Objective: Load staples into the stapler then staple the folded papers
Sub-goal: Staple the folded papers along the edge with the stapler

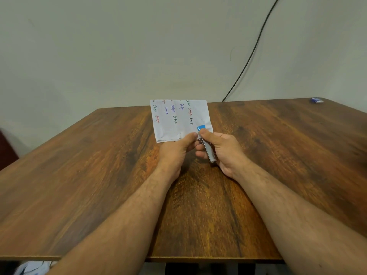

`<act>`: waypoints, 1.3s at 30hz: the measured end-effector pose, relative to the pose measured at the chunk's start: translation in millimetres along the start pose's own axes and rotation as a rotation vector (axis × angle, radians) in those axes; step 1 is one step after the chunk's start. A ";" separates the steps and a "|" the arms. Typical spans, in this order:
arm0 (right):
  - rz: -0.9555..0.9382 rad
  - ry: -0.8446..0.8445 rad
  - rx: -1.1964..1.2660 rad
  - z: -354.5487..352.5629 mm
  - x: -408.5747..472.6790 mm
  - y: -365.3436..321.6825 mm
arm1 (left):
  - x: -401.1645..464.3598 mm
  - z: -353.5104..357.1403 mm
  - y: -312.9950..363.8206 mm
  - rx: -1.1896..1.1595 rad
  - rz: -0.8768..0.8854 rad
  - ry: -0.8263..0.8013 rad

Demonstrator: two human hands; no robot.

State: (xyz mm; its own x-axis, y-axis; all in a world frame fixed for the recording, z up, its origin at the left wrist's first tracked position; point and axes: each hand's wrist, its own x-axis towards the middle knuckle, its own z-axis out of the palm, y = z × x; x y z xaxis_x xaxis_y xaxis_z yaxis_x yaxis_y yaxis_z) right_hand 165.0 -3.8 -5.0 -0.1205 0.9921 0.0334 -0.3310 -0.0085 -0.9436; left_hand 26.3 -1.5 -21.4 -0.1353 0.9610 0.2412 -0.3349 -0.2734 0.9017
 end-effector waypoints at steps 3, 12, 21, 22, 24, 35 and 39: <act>0.002 -0.001 0.034 0.6 0.1 -0.2 | 0.2 -0.4 -0.5 -0.011 -0.004 0.009; -0.014 -0.004 0.014 -5.4 6.4 3.7 | 0.9 0.7 -0.7 -0.012 -0.036 0.022; -0.027 0.009 0.081 -11.8 15.6 9.2 | -4.4 6.3 5.3 -0.084 -0.049 0.036; -0.029 0.012 0.086 -13.0 17.1 9.8 | -5.6 6.4 5.0 -0.055 -0.048 0.044; -0.033 0.036 0.073 -14.0 18.3 11.7 | -8.6 5.8 6.3 0.030 -0.064 0.063; -0.079 0.268 -0.004 -16.7 26.2 16.6 | -45.6 22.8 40.1 0.660 -0.266 -0.067; -0.073 0.104 -0.103 -16.8 20.0 18.2 | -34.8 22.7 39.3 1.052 0.321 0.002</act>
State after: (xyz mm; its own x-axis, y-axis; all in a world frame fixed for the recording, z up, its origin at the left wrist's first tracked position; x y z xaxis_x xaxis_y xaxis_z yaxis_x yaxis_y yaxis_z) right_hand 172.2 18.1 -27.1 0.0001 0.9973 0.0740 -0.2371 0.0719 -0.9688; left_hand 39.0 -44.8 13.7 -0.0755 0.8509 0.5198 0.6782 -0.3383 0.6523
